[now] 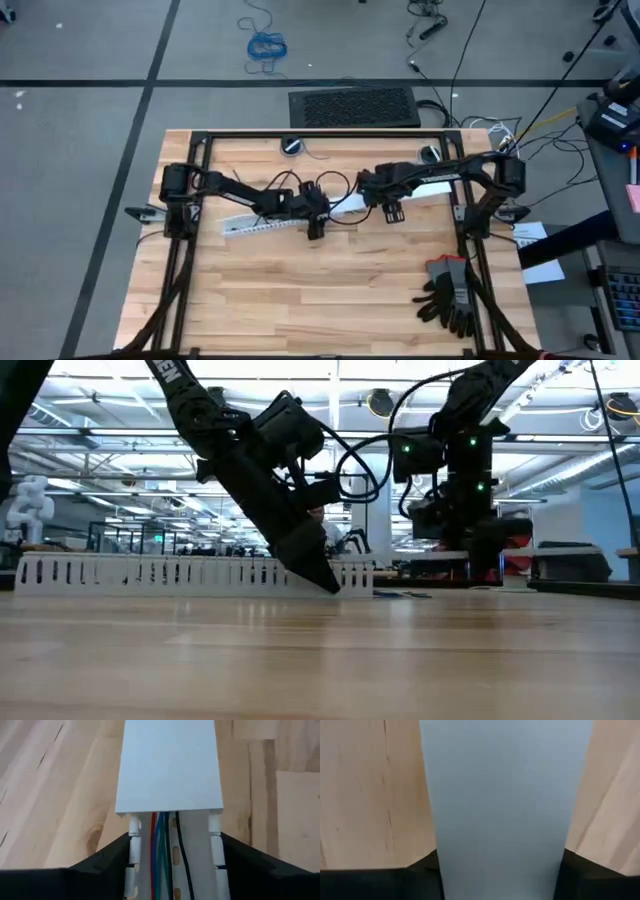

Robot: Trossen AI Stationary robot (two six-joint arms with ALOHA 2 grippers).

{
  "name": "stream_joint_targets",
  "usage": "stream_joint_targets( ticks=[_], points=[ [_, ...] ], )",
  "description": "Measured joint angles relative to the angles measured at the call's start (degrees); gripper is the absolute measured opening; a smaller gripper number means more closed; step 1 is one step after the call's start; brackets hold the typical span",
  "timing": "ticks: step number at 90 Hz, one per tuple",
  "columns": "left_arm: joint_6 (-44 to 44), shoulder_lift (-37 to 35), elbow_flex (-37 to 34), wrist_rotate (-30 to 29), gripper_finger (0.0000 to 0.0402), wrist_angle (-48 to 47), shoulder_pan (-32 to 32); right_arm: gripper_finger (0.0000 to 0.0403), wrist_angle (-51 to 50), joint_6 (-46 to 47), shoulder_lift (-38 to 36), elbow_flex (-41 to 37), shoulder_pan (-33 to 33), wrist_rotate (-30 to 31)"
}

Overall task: Ziptie cables
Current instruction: Close the white cable duct tray the with white cable cover

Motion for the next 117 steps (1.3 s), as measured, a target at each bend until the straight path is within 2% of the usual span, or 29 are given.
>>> stream_joint_targets(
  ticks=[56,97,117],
  points=[
    [0.0,0.0,0.0,-0.4,0.0239,0.1,-0.3,0.0201,-0.8,2.3,0.3,0.0,0.5,-1.2],
    [-0.1,0.0,0.0,-0.4,0.0238,0.2,-0.3,0.0201,-0.5,1.7,4.0,1.2,0.8,-1.1],
    [-0.2,0.0,-0.1,-0.6,0.0238,0.3,-0.3,0.0235,-0.8,0.9,4.1,2.1,0.8,-1.5]
  ],
)
